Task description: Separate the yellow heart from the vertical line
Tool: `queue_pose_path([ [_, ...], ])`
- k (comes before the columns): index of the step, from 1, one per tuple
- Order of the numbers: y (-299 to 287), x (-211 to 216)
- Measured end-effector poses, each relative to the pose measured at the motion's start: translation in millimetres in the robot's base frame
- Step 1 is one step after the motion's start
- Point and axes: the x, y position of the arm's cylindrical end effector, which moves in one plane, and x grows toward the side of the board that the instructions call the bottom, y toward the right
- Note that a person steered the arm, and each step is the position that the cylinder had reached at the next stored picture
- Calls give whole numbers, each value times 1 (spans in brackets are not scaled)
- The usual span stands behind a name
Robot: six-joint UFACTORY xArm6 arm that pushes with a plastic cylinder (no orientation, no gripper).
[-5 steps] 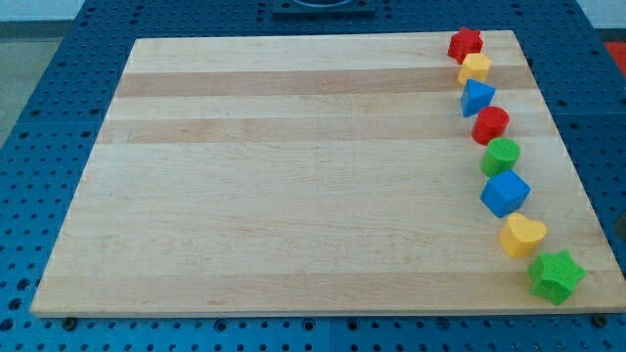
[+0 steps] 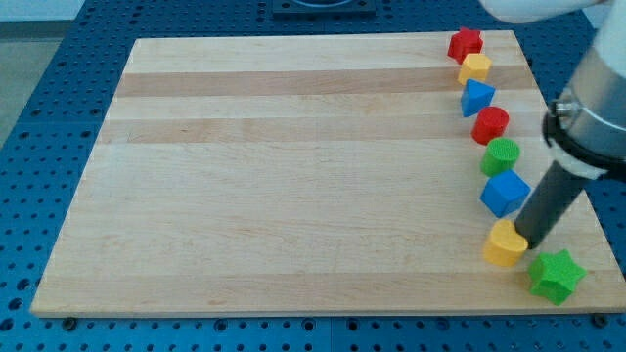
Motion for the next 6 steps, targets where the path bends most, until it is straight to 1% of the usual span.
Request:
queue_pose_path([
  [2,-95,0],
  [4,-174,5],
  [5,-163,45],
  [6,-129,64],
])
